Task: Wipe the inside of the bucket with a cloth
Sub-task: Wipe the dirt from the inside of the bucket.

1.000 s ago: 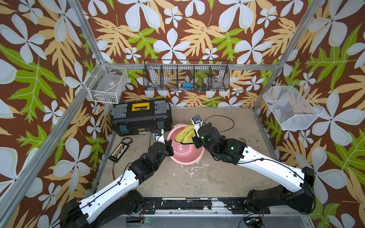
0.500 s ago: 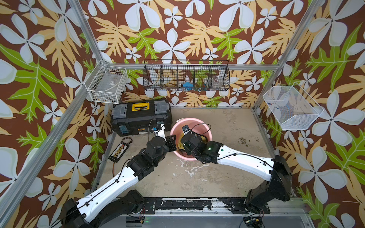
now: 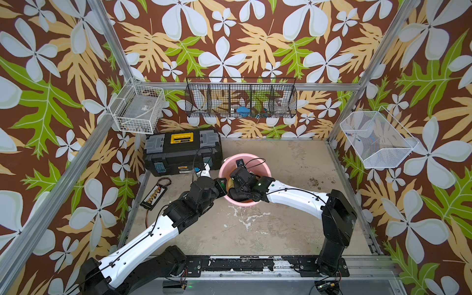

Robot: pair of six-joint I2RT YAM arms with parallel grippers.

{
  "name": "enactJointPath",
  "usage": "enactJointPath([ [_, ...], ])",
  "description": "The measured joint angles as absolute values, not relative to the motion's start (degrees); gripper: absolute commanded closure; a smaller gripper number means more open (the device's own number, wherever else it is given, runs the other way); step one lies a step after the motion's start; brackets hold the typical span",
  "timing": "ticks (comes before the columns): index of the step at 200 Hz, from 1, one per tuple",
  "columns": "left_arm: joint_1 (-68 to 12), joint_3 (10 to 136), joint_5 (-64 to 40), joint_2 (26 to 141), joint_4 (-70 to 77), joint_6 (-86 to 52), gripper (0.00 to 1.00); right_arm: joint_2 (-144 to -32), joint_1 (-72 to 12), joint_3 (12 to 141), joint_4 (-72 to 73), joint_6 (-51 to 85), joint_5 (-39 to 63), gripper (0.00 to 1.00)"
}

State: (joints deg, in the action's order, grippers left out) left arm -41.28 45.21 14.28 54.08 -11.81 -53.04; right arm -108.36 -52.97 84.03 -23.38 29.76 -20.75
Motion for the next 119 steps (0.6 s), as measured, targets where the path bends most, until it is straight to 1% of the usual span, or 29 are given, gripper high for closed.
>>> enactJointPath([
  [18, -41.1, 43.7, 15.3, 54.6, -11.0, -54.6, 1.00, -112.0, -53.3, 86.9, -24.5, 30.6, -19.7, 1.00],
  [45, -41.0, 40.8, 14.6, 55.1, -9.9, -57.2, 1.00, -113.6, -53.6, 85.6, -24.5, 32.3, -17.1, 1.00],
  [82, -41.0, 40.1, 15.0, 54.8, -9.8, -57.5, 1.00, -113.0, -53.2, 82.3, -18.9, 34.0, -4.4, 1.00],
  [94, -41.0, 40.1, 14.9, 54.1, -10.3, -57.1, 1.00, -111.9, -53.3, 80.6, -17.1, 34.5, 0.5, 1.00],
  [119, -41.0, 40.5, 14.1, 52.9, -11.3, -56.3, 1.00, -108.6, -53.3, 76.6, -14.3, 35.0, 7.7, 1.00],
])
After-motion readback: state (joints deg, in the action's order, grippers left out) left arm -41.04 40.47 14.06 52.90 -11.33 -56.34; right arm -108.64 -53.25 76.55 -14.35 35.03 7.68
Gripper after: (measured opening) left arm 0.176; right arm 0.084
